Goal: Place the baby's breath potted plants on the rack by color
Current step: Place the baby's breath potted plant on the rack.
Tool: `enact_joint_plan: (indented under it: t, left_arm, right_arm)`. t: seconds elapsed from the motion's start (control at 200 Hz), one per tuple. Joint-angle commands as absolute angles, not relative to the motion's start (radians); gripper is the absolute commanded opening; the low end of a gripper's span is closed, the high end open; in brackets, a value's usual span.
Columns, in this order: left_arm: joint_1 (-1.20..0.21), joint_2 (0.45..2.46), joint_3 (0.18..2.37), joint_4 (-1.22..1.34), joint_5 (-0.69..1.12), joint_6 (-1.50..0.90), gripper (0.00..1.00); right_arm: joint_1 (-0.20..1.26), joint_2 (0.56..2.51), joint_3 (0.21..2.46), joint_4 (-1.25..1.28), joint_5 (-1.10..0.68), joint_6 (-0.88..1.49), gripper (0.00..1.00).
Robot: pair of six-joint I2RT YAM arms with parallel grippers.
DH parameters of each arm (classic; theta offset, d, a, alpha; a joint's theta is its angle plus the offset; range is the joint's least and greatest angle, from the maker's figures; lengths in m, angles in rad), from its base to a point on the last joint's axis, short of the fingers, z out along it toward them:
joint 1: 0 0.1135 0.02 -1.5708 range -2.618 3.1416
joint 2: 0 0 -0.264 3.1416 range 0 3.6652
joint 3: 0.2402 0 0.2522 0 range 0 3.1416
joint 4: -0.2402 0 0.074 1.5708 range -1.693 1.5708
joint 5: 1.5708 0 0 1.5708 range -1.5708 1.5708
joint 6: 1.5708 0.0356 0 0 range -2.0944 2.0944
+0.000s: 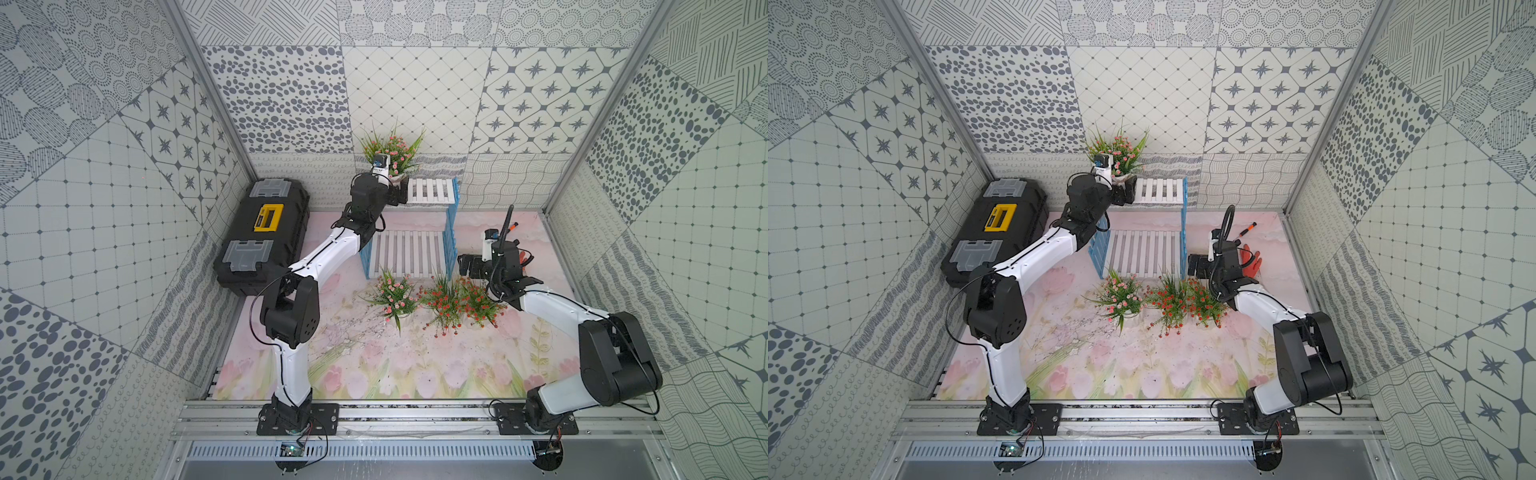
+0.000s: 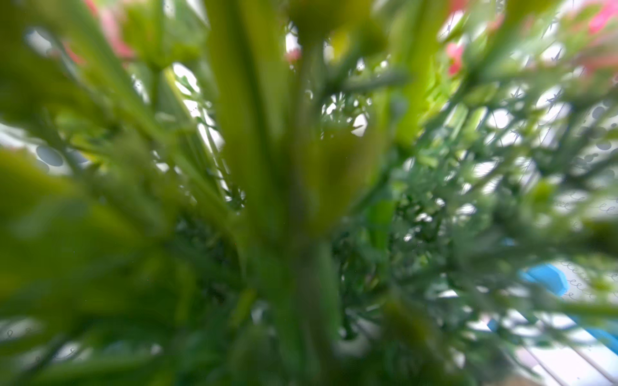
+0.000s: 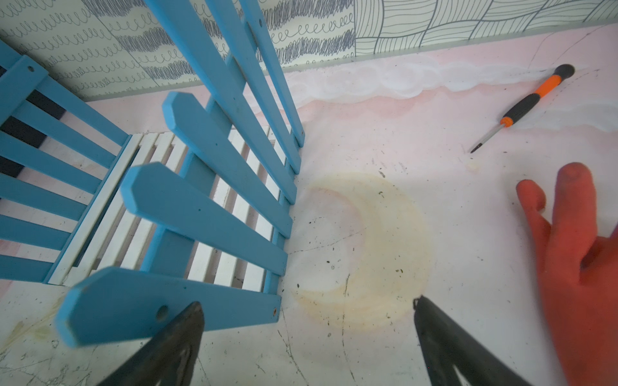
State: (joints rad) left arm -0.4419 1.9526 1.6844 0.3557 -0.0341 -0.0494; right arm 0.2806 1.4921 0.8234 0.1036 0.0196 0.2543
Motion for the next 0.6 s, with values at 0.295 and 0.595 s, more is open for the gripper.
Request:
enact_joint_plan:
  t: [0.295,0.595]
  left_arm:
    - [-0.436,1.860,1.611,0.389,0.043,-0.049,0.98]
    - [-0.436,1.835,1.633,0.275,0.036,-0.042,0.98]
  right_arm:
    - [0.287,1.485,0.835,0.123,0.024,0.245,0.98]
    - [0.288,1.480,0.836,0.121,0.019,0.247,0.98]
